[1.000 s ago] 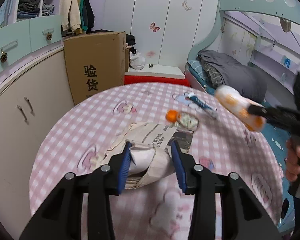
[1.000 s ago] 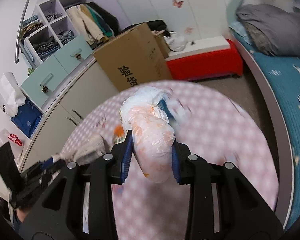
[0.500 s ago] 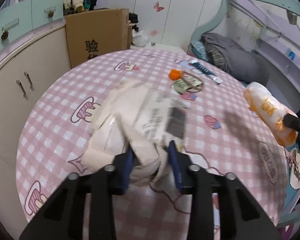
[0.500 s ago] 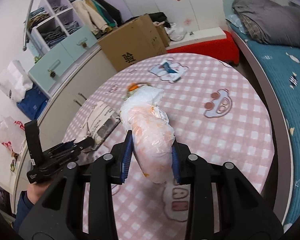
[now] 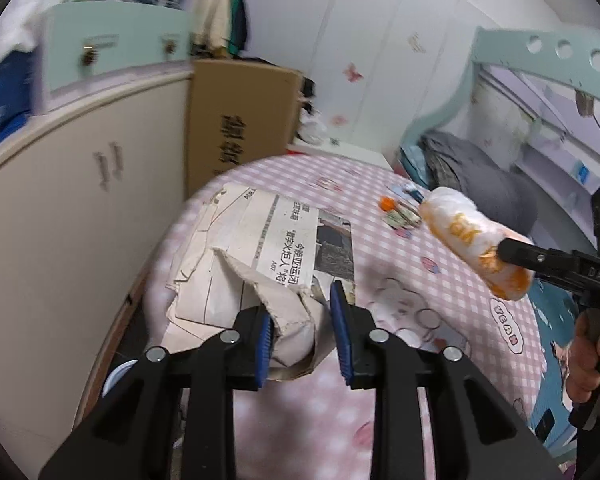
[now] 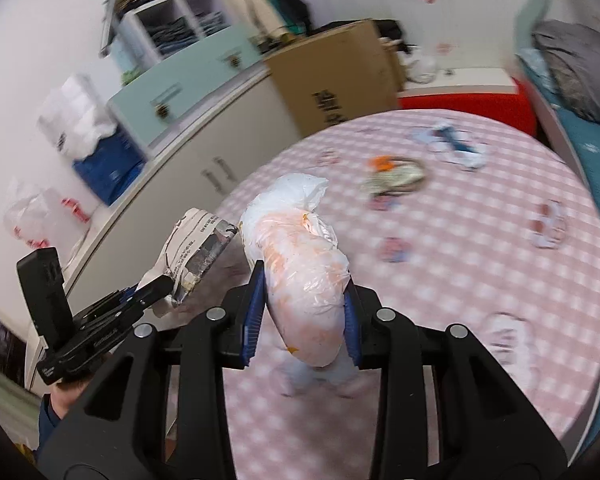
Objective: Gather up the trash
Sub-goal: 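Carry the newspaper and white-orange bag to the wastebasket and open both tools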
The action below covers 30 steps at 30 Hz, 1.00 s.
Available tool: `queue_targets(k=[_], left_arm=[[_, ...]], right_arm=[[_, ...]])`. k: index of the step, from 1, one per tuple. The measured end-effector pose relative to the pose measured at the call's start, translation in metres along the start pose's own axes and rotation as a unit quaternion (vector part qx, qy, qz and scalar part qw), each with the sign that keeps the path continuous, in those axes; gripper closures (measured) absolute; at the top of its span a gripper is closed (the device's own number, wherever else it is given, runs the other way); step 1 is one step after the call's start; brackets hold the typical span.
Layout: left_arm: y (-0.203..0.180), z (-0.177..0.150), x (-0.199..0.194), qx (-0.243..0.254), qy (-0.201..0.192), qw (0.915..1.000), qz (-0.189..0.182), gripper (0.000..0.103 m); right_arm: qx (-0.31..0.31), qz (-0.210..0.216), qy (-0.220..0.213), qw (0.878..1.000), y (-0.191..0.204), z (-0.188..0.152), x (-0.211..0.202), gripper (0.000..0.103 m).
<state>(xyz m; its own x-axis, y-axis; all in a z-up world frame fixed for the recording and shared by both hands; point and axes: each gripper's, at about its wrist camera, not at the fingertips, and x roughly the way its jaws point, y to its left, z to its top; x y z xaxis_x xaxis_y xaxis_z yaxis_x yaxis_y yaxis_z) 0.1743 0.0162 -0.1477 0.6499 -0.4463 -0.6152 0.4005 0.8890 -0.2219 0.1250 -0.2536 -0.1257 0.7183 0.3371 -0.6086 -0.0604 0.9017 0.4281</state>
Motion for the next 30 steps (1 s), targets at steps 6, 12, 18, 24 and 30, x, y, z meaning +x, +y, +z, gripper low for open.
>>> queue_targets(k=[6, 12, 18, 24, 30], left_arm=[[0.077, -0.019, -0.054, -0.040, -0.020, 0.9961, 0.076, 0.077], [0.169, -0.060, -0.068, -0.106, 0.016, 0.9847, 0.137, 0.077], [0.234, -0.106, -0.045, -0.157, 0.072, 0.9722, 0.158, 0.077], [0.269, -0.131, -0.011, -0.187, 0.111, 0.9640, 0.153, 0.077], [0.288, -0.135, 0.029, -0.191, 0.147, 0.9607, 0.138, 0.077]], right_arm=[[-0.071, 0.051, 0.045, 0.995, 0.102, 0.004, 0.060, 0.069], [-0.129, 0.065, 0.127, 0.981, 0.204, -0.017, 0.152, 0.069], [-0.191, 0.030, 0.195, 0.962, 0.271, -0.051, 0.240, 0.069], [-0.219, -0.012, 0.252, 0.943, 0.288, -0.089, 0.306, 0.068], [-0.195, -0.035, 0.283, 0.939, 0.274, -0.101, 0.358, 0.064]])
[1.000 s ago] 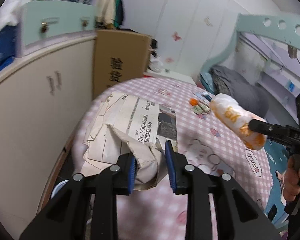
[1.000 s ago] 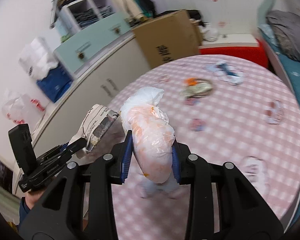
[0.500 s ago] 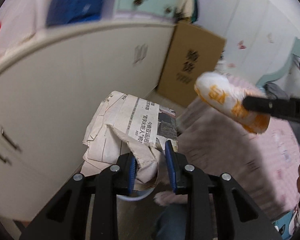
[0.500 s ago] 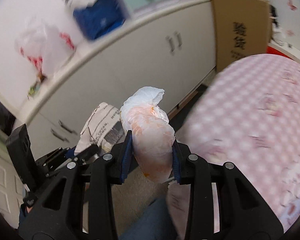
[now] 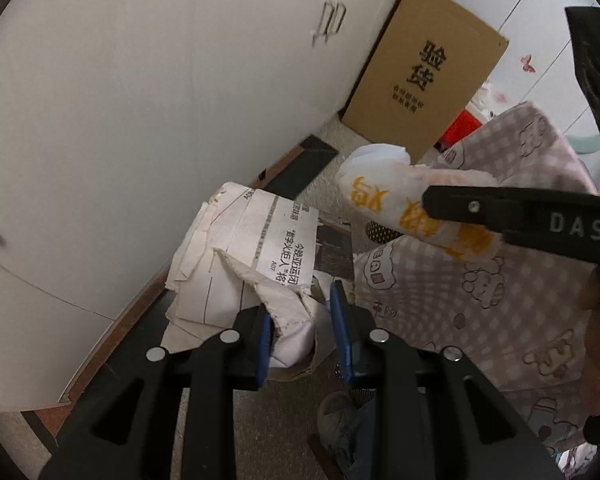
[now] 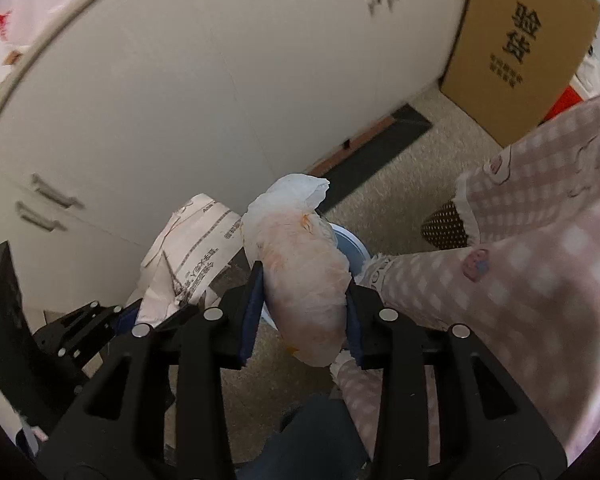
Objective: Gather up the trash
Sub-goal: 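Carry the newspaper and white-orange bag to the wastebasket and open both tools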
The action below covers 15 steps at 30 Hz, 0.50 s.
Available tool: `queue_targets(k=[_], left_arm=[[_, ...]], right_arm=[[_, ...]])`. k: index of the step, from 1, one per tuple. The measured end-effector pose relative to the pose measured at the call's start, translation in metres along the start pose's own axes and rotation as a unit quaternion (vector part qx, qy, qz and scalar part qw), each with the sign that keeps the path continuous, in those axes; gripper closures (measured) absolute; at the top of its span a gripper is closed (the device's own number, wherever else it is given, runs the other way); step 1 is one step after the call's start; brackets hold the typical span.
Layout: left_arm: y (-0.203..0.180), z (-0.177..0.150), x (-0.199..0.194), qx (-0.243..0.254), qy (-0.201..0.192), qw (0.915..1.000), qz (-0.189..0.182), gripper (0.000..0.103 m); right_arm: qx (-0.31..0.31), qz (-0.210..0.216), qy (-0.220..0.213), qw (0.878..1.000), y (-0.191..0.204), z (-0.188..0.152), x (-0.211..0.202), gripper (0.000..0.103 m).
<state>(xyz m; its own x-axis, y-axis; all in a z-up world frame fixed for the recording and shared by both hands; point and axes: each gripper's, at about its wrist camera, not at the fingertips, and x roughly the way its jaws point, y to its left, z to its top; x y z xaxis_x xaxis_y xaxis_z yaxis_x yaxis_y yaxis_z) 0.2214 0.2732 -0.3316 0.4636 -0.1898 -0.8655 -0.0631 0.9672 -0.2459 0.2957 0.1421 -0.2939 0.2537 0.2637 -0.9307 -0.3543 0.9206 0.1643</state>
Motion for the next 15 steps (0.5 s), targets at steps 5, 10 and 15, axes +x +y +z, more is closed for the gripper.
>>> queue_targets(k=[5, 10, 15], left_arm=[[-0.007, 0.016, 0.041, 0.015, 0.041, 0.9990, -0.001, 0.059], [-0.003, 0.020, 0.056, 0.004, 0.064, 0.9978, 0.019, 0.023], [0.000, 0.015, 0.040, -0.008, 0.041, 0.9980, 0.047, 0.020]], right_arm=[[0.038, 0.006, -0.010, 0.999, -0.017, 0.002, 0.006, 0.018], [0.037, 0.005, -0.047, 0.998, -0.016, 0.006, -0.018, 0.007], [0.041, 0.012, -0.070, 0.997, -0.015, 0.003, -0.039, 0.006]])
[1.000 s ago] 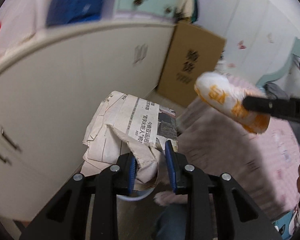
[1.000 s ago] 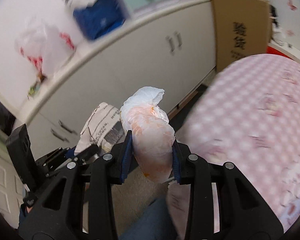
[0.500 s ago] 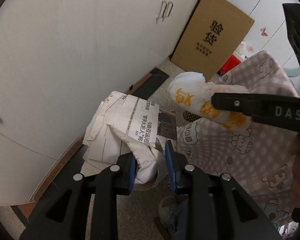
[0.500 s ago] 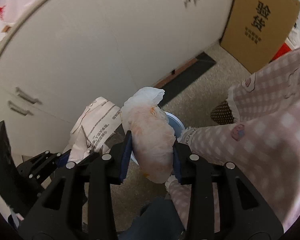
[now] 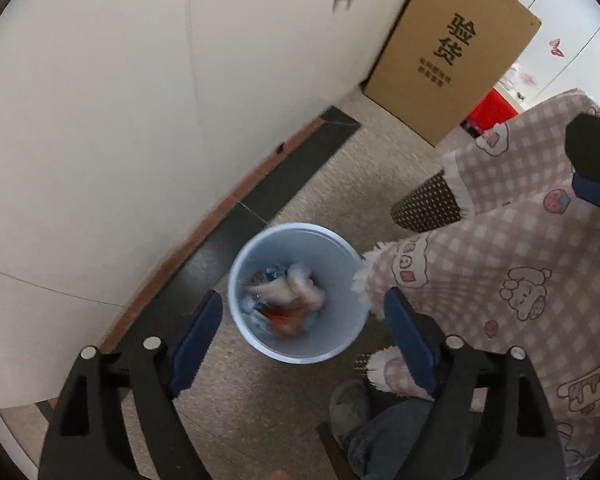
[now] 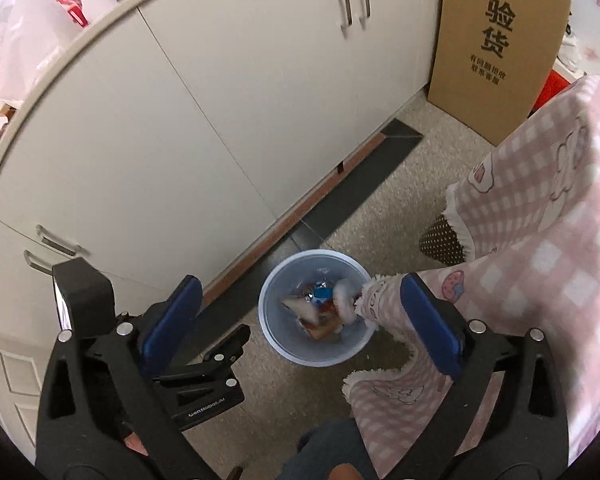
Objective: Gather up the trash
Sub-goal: 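Carry the newspaper and white-orange bag to the wastebasket and open both tools, then grasp the foil snack wrapper with the left tool while the right tool grasps the rubber band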
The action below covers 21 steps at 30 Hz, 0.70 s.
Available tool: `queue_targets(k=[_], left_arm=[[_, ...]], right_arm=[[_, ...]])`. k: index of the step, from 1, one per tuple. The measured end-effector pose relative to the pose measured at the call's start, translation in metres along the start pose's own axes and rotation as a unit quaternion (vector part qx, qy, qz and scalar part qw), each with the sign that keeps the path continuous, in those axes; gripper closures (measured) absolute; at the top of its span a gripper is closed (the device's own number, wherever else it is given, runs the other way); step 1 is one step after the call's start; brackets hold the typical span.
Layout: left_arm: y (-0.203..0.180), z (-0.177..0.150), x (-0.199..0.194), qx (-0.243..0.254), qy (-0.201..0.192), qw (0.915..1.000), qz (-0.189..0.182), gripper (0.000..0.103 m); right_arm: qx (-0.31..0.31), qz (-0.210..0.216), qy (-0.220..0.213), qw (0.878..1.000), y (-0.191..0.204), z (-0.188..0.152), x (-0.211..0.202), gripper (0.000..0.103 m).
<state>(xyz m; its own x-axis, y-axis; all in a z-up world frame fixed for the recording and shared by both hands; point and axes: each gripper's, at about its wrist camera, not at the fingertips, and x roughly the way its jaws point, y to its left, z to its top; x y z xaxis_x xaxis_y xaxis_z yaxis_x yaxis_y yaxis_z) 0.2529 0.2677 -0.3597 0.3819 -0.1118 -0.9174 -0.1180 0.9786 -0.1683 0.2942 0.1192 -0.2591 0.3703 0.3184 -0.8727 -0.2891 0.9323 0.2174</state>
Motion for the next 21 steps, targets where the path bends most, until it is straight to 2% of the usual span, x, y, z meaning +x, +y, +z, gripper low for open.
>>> queue_targets(k=[3, 11, 16, 21], left_arm=[[-0.006, -0.001, -0.017, 0.008, -0.023, 0.9996, 0.014, 0.014], [-0.023, -0.007, -0.067, 0.016, -0.062, 0.9963, 0.057, 0.012], [-0.042, -0.012, -0.113, 0.026, -0.107, 0.9905, 0.083, 0.012], [-0.069, -0.014, -0.160, 0.043, -0.152, 0.9836, 0.088, 0.012]], right_arm=[[0.005, 0.007, -0.008, 1.000, 0.000, 0.000, -0.010, 0.006], [-0.012, 0.029, -0.035, 0.999, 0.002, -0.004, -0.053, 0.006], [-0.006, 0.068, -0.082, 0.994, -0.009, -0.009, -0.105, 0.006], [-0.011, 0.070, -0.124, 0.990, -0.029, -0.020, -0.153, 0.006]])
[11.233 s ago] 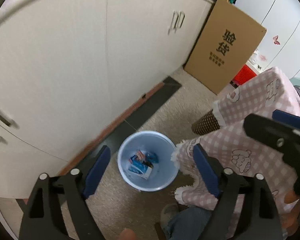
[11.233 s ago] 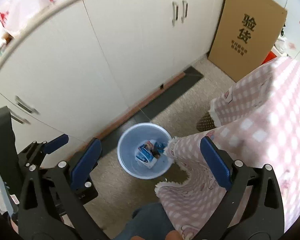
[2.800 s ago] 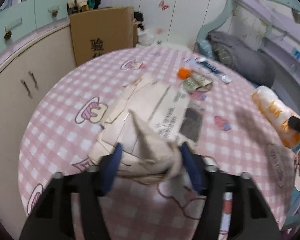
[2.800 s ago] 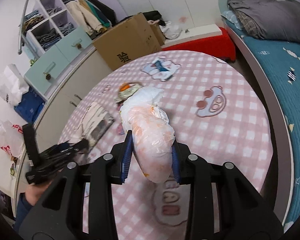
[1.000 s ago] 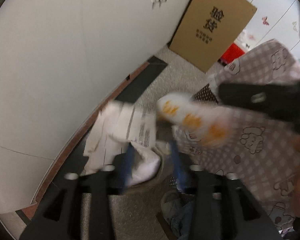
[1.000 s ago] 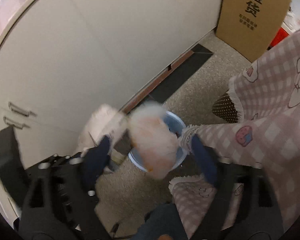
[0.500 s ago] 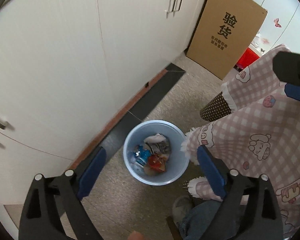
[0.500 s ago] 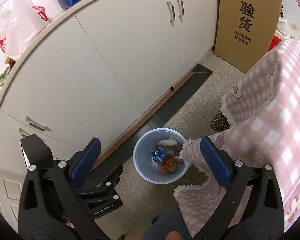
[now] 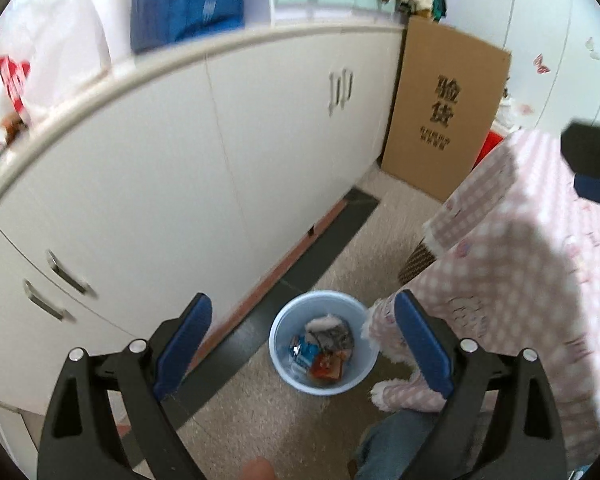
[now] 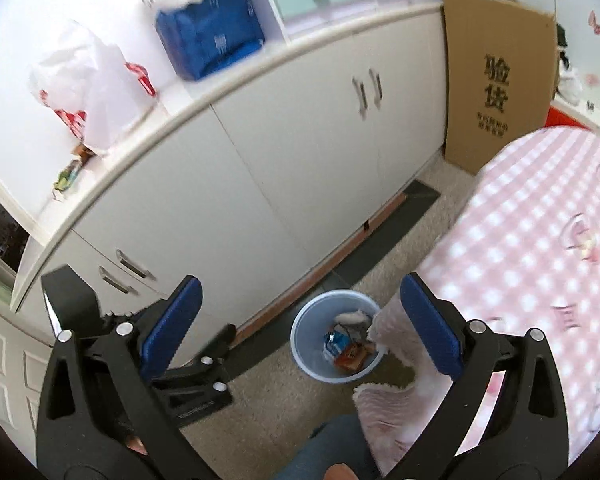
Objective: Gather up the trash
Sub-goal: 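Grasp the foil snack wrapper with the left tool while the right tool grasps the rubber band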
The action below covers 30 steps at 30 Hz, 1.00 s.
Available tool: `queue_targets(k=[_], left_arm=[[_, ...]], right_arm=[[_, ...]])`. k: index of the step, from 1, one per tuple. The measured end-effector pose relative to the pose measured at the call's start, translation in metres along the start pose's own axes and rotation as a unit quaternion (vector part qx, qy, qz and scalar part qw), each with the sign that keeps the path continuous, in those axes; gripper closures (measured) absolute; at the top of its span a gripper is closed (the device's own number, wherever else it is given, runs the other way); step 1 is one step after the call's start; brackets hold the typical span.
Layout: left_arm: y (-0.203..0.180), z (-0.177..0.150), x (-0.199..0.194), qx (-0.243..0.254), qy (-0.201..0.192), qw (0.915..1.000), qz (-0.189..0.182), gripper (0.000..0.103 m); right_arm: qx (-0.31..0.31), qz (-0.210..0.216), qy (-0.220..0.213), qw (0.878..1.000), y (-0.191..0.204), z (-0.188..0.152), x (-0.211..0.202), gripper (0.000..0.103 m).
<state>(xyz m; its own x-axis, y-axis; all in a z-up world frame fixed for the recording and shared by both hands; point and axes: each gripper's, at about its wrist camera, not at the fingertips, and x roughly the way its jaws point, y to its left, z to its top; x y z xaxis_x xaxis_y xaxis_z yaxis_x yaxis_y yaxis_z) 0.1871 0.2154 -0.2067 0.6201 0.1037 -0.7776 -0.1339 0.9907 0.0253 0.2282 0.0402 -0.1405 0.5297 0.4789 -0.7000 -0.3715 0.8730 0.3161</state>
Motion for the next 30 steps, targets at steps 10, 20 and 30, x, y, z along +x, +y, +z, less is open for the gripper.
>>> queue_targets(k=[10, 20, 30], left_arm=[[-0.069, 0.027, -0.083, 0.043, -0.077, 0.9958, -0.024, 0.012], [-0.161, 0.034, -0.151, 0.090, -0.158, 0.9799, -0.082, 0.007], [-0.252, 0.029, -0.168, 0.140, -0.195, 0.9572, -0.161, 0.005]], right_arm=[[0.049, -0.021, -0.075, 0.996, -0.063, -0.016, -0.100, 0.006], [0.117, -0.129, -0.178, 0.968, -0.147, -0.055, -0.234, 0.006], [0.188, -0.265, -0.185, 0.928, -0.241, -0.105, -0.307, 0.006]])
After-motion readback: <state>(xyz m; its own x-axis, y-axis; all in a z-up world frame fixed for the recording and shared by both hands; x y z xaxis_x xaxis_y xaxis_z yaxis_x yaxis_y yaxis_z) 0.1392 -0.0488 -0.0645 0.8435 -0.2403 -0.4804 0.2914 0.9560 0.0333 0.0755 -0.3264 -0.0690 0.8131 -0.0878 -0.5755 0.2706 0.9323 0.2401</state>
